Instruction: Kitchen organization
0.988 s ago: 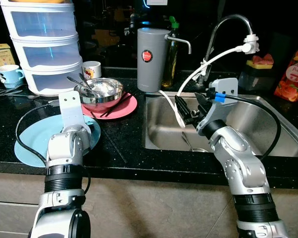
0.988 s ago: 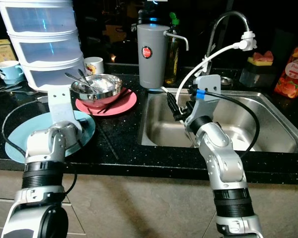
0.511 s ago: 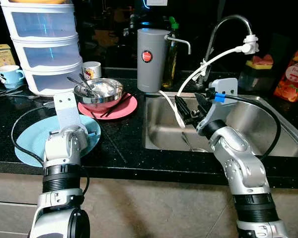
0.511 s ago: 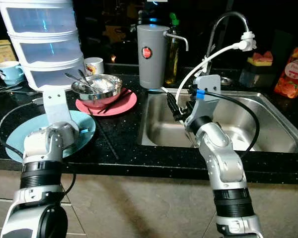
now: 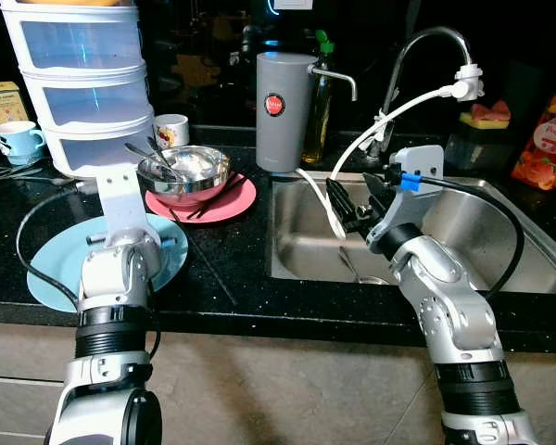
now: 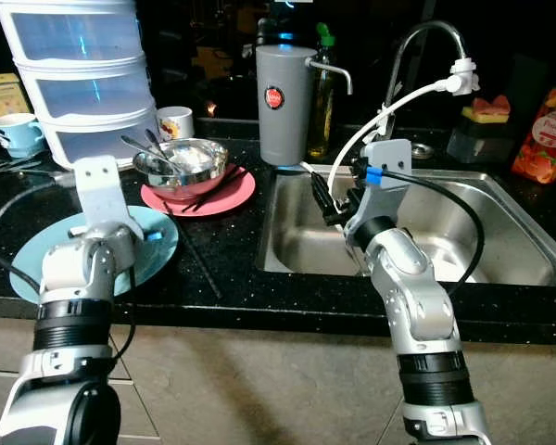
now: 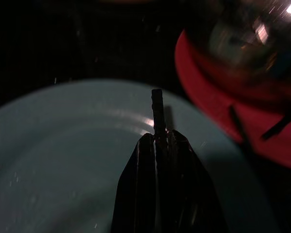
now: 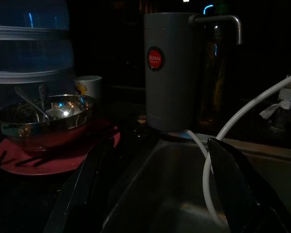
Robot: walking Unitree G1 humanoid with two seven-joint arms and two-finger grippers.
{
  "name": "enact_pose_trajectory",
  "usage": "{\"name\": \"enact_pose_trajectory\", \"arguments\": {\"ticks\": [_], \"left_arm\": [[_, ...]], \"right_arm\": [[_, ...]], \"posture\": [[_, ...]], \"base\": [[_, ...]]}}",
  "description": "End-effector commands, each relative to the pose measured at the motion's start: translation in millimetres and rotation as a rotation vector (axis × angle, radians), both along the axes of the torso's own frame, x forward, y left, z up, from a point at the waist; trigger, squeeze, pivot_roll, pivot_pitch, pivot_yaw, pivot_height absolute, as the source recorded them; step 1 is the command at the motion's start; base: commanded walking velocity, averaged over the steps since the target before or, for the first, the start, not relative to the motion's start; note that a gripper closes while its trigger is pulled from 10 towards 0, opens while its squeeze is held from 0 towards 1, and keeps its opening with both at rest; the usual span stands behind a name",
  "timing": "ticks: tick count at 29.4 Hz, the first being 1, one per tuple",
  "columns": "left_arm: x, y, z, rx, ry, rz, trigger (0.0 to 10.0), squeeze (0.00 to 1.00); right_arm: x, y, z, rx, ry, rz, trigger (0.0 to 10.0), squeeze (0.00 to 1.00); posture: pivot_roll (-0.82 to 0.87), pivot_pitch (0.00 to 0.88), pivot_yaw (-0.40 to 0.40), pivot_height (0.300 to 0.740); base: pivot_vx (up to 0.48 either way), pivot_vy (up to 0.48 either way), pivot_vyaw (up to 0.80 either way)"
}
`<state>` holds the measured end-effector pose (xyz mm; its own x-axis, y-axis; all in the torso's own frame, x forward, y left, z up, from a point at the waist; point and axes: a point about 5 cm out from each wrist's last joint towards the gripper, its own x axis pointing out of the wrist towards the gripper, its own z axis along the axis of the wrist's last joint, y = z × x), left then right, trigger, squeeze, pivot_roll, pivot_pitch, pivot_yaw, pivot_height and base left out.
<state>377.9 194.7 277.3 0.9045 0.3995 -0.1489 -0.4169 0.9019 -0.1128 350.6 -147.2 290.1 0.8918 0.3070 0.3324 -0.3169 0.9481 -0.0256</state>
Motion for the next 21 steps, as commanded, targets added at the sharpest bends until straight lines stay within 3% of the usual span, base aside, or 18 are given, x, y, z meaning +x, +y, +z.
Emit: {"name": "enact_pose_trajectory", "arguments": {"ticks": [1,8,12,13,15,20,21], "left_arm": [[-1.7,0.5,16.2,0.003,-0.077,-0.018,10.0,0.0],[-4.2,1.2,34.6,0.008,-0.183,-0.083,10.0,0.0],[-4.7,-10.8,51.3,0.031,-0.289,-0.25,10.0,0.0],[-4.7,-10.8,51.3,0.031,-0.289,-0.25,10.0,0.0],[-7.7,-26.3,57.4,0.013,-0.341,-0.401,10.0,0.0],[-12.5,-40.4,62.0,-0.015,-0.388,-0.518,10.0,0.0],[-16.0,-49.6,65.1,-0.022,-0.422,-0.575,10.0,0.0]], "right_arm": [[-1.6,0.9,6.2,0.011,-0.018,0.009,10.0,0.0],[-1.7,1.3,6.7,0.015,-0.019,0.016,10.0,0.0],[-3.9,3.9,9.3,0.066,-0.016,0.07,10.0,0.0],[-3.9,3.9,9.3,0.066,-0.016,0.07,10.0,0.0],[-6.7,6.8,12.5,0.1,-0.02,0.117,10.0,0.0],[-9.9,9.6,14.9,0.122,-0.025,0.161,10.0,0.0],[-13.7,12.8,16.0,0.127,-0.03,0.203,10.0,0.0]], "posture": [[0.08,0.102,-0.024,0.74],[0.09,0.093,-0.028,0.74],[0.09,0.092,-0.029,0.74],[0.09,0.092,-0.029,0.74],[0.09,0.09,-0.03,0.74],[0.09,0.09,-0.03,0.74],[0.08,0.094,-0.027,0.74]], "base": [[0.0,0.0,0.0],[0.0,0.0,0.0],[0.0,0.0,0.0],[0.0,0.0,0.0],[0.0,0.0,0.0],[0.0,0.0,0.0],[0.0,0.0,0.0]]}}
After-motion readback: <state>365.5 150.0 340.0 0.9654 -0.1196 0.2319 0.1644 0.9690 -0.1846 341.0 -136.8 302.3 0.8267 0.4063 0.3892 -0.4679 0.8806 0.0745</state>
